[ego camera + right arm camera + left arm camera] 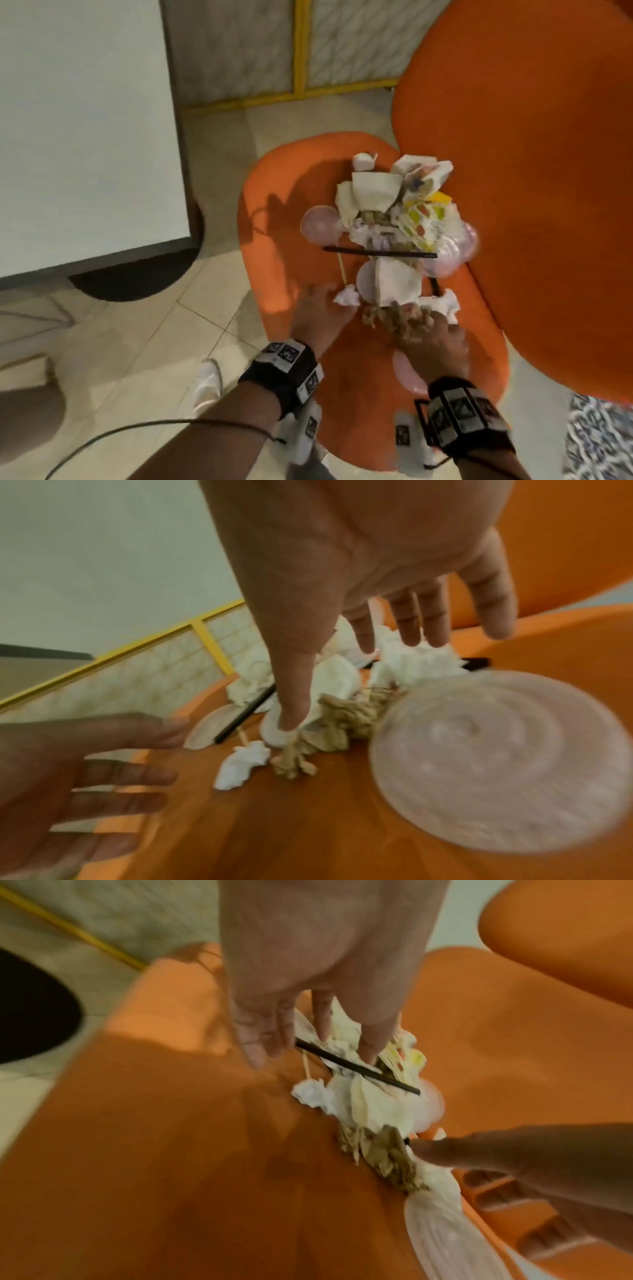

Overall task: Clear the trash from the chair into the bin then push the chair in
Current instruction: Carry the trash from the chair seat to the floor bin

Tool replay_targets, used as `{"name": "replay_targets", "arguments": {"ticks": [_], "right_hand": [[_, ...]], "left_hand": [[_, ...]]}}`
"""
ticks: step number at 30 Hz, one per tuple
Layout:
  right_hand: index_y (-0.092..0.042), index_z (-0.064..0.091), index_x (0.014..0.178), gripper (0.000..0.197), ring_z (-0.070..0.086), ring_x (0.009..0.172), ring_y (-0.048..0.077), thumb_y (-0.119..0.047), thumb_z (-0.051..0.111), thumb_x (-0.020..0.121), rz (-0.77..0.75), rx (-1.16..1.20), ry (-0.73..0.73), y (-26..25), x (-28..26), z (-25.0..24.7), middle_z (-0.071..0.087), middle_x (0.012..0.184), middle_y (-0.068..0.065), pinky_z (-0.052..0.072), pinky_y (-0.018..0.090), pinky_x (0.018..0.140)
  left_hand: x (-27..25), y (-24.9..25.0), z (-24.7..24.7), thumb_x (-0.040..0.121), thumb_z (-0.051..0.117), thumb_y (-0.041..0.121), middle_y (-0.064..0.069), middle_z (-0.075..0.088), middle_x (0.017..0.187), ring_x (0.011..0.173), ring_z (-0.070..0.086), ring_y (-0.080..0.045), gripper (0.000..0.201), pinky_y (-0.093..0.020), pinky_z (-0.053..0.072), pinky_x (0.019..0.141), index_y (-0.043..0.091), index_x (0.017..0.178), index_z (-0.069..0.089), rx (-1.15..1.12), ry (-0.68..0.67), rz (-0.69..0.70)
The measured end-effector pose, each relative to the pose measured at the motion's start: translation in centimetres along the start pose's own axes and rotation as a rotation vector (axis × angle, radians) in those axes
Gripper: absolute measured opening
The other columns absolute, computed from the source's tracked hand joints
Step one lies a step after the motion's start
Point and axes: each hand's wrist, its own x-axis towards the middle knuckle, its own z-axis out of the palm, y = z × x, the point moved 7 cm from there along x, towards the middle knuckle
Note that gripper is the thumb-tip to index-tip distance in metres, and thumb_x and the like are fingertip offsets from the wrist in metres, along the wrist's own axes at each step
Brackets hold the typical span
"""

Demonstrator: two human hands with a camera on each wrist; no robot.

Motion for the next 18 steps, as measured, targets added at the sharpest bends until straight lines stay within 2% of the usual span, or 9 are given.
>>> {"name": "replay_targets", "arguments": {"ticks": [3,4,6,8,10,13,15,18], "right_hand": [[-0.025,0.015,0.147,0.113,0.033,0.131,0.039,-0.063,0.075,0.060,0.152,0.114,-0.088,2.5,0.1,2.1,0.025,0.148,0.014,0.037,0.051,0.100],[-0.024,0.012,0.147,0.113,0.033,0.131,0.038,-0.058,0.077,0.062,0.157,0.086,-0.073,2.7,0.3,2.6,0.024,0.148,0.013,0.038,0.052,0.100],[-0.025,0.012,0.146,0.096,0.037,0.125,0.037,-0.046,0.072,0.074,0.134,0.047,0.011,2.6,0.8,3.0,0.030,0.142,0.013,0.042,0.052,0.097],[-0.027,0.015,0.145,0.083,0.041,0.121,0.036,-0.038,0.067,0.080,0.124,0.086,0.056,2.5,1.3,3.0,0.034,0.137,0.012,0.043,0.052,0.094],[-0.030,0.022,0.143,0.079,0.040,0.121,0.036,-0.035,0.068,0.080,0.118,0.162,0.021,2.6,1.9,3.2,0.034,0.135,0.012,0.042,0.050,0.096],[-0.029,0.034,0.140,0.073,0.041,0.123,0.034,-0.032,0.070,0.077,0.134,0.287,-0.058,3.4,2.6,3.5,0.035,0.137,0.011,0.040,0.039,0.096],[-0.026,0.046,0.134,0.059,0.048,0.119,0.029,-0.033,0.068,0.080,0.119,0.347,-0.095,4.0,2.8,3.2,0.045,0.137,0.009,0.040,0.033,0.092],[-0.026,0.055,0.128,0.041,0.059,0.110,0.027,-0.030,0.063,0.087,0.139,0.488,-0.125,4.7,2.7,2.0,0.062,0.125,0.007,0.045,0.033,0.085]], "left_hand": [[1.7,1.8,2.4,0.070,0.073,0.054,-0.007,0.038,0.134,0.123,0.041,-0.027,0.078,-0.036,0.040,0.098,0.016,0.131,0.044,0.062,-0.006,-0.058],[2.5,2.2,3.2,0.066,0.072,0.062,-0.009,0.034,0.141,0.129,0.036,-0.030,0.091,-0.041,0.039,0.102,0.016,0.137,0.038,0.111,-0.013,-0.096],[3.9,2.7,5.0,0.061,0.066,0.074,-0.015,0.021,0.152,0.139,0.024,-0.036,0.109,-0.049,0.031,0.110,0.017,0.145,0.026,0.231,-0.049,-0.184],[5.1,3.6,6.6,0.061,0.063,0.077,-0.018,0.015,0.155,0.142,0.017,-0.038,0.114,-0.051,0.027,0.112,0.015,0.147,0.020,0.348,-0.069,-0.239],[5.9,4.6,7.7,0.059,0.065,0.077,-0.017,0.016,0.154,0.141,0.017,-0.037,0.113,-0.052,0.029,0.109,0.016,0.145,0.022,0.436,-0.043,-0.243],[6.2,5.1,9.3,0.059,0.071,0.070,-0.015,0.019,0.151,0.138,0.021,-0.036,0.110,-0.052,0.030,0.106,0.019,0.144,0.023,0.523,-0.040,-0.200],[6.4,4.9,9.7,0.058,0.076,0.064,-0.014,0.023,0.148,0.136,0.025,-0.035,0.109,-0.051,0.032,0.105,0.019,0.143,0.024,0.503,-0.037,-0.178],[7.1,4.6,9.6,0.057,0.084,0.049,-0.012,0.033,0.144,0.132,0.035,-0.034,0.107,-0.050,0.037,0.104,0.019,0.141,0.026,0.346,-0.040,-0.160]]}}
